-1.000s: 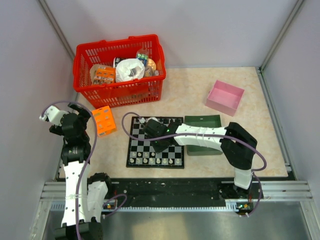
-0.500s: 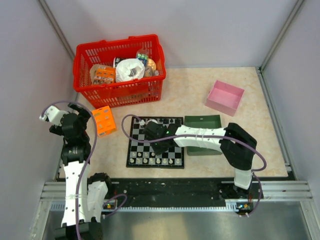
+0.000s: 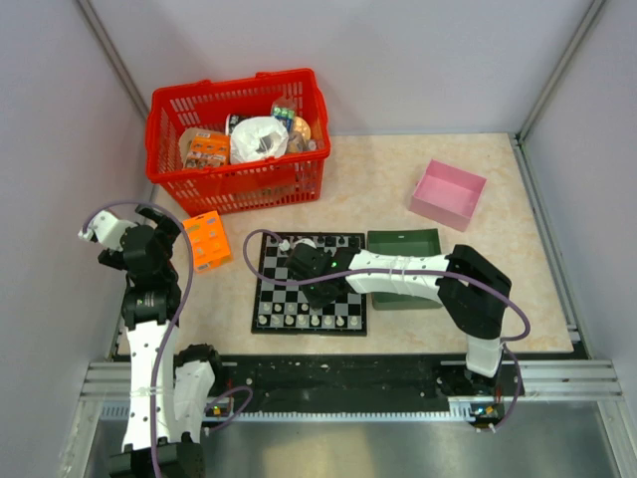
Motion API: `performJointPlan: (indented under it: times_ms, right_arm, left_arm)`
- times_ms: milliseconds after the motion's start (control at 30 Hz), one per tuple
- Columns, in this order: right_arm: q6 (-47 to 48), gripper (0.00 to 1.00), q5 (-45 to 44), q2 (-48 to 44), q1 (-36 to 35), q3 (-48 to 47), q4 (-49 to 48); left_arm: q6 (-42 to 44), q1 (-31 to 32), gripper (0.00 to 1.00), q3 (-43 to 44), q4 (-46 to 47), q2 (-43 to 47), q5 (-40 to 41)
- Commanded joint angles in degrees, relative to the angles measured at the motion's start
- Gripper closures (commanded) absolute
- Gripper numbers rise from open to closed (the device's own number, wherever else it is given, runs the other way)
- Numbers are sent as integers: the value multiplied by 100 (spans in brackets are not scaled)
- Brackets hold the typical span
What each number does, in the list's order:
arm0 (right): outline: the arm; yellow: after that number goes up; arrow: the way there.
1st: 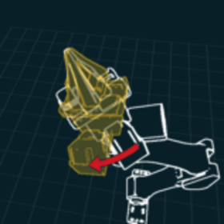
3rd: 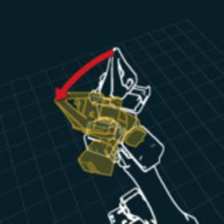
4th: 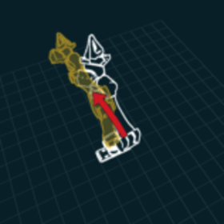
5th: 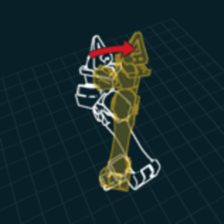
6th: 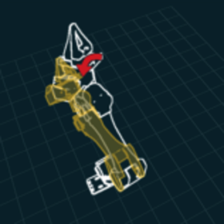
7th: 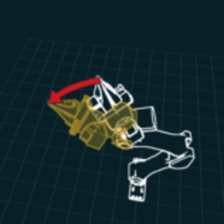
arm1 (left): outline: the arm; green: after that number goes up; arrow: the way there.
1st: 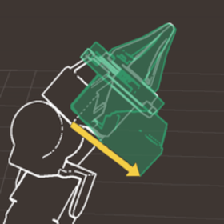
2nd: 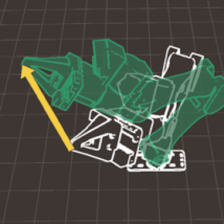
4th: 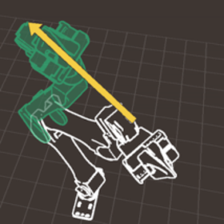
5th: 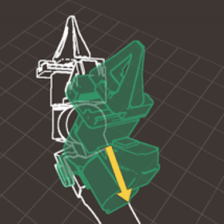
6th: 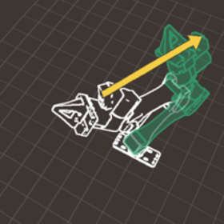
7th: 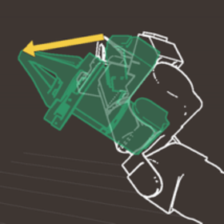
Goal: Set up the chess pieces on the board
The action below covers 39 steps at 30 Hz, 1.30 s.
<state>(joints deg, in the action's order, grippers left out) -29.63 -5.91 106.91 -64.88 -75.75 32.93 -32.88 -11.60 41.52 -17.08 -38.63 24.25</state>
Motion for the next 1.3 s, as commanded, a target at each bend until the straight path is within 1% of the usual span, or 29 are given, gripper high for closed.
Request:
performJointPlan:
  times_ms: [0,133,200,267,333,367,467,633,867,1067,1267]
  right_arm:
    - [-34,93,-94,-39,-77,-37,-14]
    - [-43,92,-86,-13,-86,-46,-14]
    - [-34,89,-77,-13,-86,-63,-14]
    - [-34,84,-50,-4,-77,-89,-14]
    - [1,81,11,-13,-86,-116,-23]
    - [-8,77,29,-13,-77,-133,-23]
    - [18,73,37,-48,-86,-204,-15]
    - [97,69,-155,-276,-60,-300,12]
    - [238,66,-419,-584,265,-424,-32]
    - [387,64,-446,-373,617,-520,-208]
    - [440,63,-490,66,670,-792,-234]
  left_arm:
    - [-8,-27,1,-47,258,66,-8]
    - [1,-27,1,-38,258,66,-8]
    - [1,-27,1,-39,258,58,-8]
    - [1,-27,1,-47,258,66,-8]
    - [1,-27,1,-38,267,58,-8]
    - [1,-27,1,-38,267,49,-17]
    - [1,-27,1,-38,267,57,-8]
    - [19,-27,1,-12,267,40,1]
    - [10,-27,1,5,267,58,-26]
    - [10,-27,1,23,258,57,-34]
    - [-8,-27,1,-21,267,66,-43]
